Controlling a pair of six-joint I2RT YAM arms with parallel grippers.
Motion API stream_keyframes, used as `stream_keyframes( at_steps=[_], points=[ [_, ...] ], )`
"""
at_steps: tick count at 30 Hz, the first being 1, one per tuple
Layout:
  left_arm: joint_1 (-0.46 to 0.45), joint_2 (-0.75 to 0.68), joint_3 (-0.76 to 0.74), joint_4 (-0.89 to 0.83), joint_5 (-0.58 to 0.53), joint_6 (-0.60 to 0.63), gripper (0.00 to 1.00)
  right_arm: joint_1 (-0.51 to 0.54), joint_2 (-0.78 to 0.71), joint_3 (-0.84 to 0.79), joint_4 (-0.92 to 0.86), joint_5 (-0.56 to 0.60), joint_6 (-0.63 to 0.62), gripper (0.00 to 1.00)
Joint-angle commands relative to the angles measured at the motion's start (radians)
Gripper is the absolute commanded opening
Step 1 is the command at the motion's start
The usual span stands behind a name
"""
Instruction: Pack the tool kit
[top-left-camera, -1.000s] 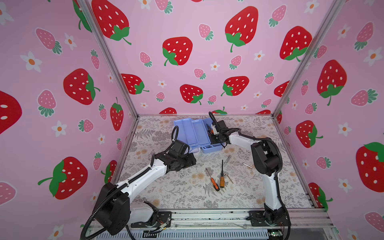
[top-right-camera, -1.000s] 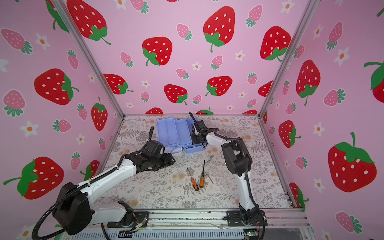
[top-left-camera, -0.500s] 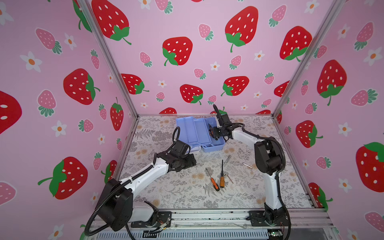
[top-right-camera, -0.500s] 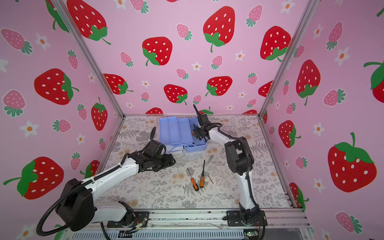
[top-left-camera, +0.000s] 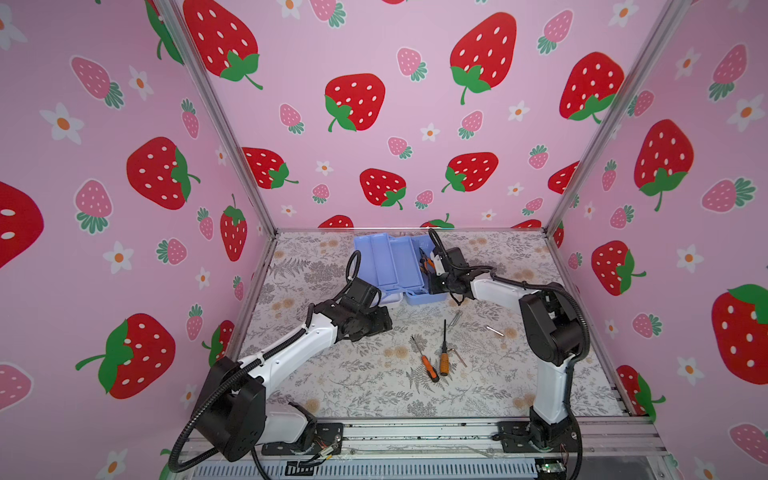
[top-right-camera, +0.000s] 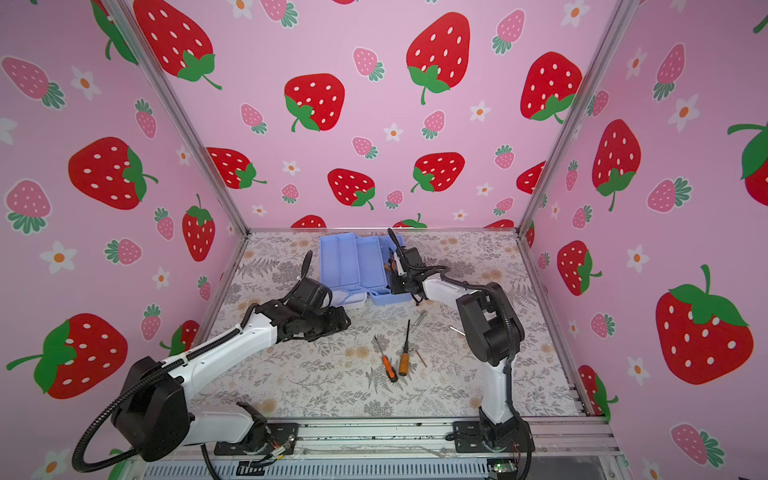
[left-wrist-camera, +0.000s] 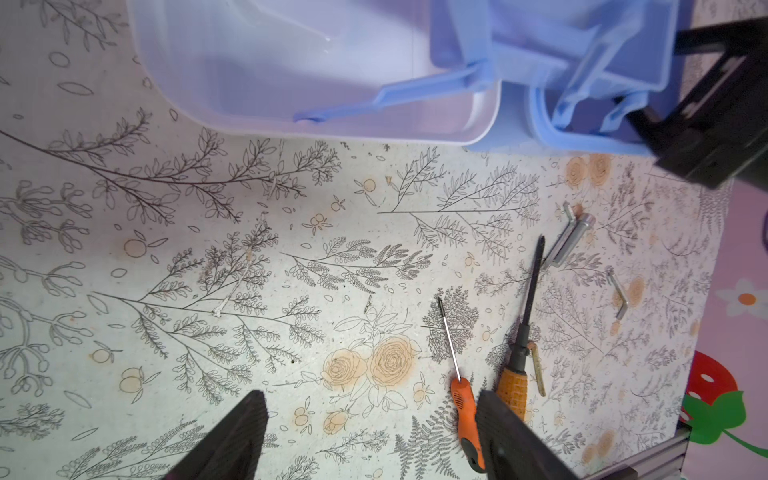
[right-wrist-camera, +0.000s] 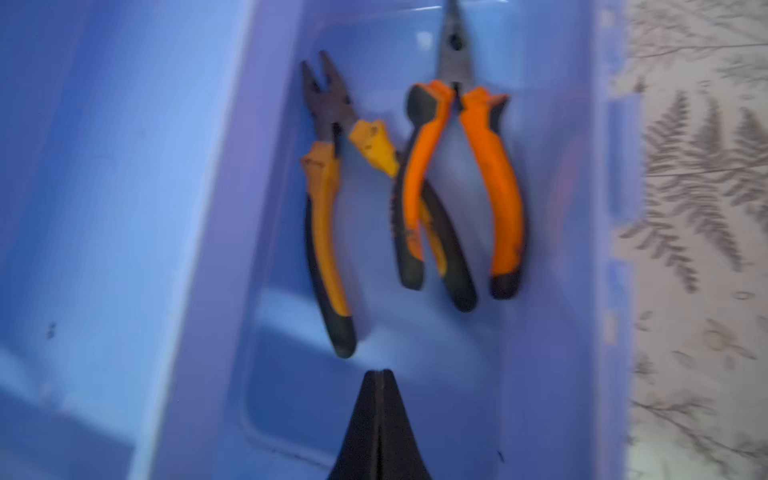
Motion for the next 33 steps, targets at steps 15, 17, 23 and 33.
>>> stream_keyframes(
  at_steps=[15, 17, 23, 33],
  points=[
    [-0.002, -0.318, -0.054, -0.155, -0.117, -0.035, 0.83, 0.183, -0.097, -0.065, -0.056, 0.100, 0.034, 0.05],
    [-0.002, -0.350, -0.074, -0.153, -0.113, -0.047, 0.83, 0.166, -0.097, -0.055, -0.089, 0.127, 0.025, 0.04],
    [-0.088, -0.383, -0.098, -0.153, -0.146, -0.057, 0.82, 0.156, -0.232, -0.139, -0.040, 0.177, 0.034, 0.04],
    [-0.375, -0.245, -0.097, -0.114, -0.262, -0.131, 0.72, 0.141, -0.639, -0.424, 0.054, 0.305, 0.030, 0.12]
  ],
)
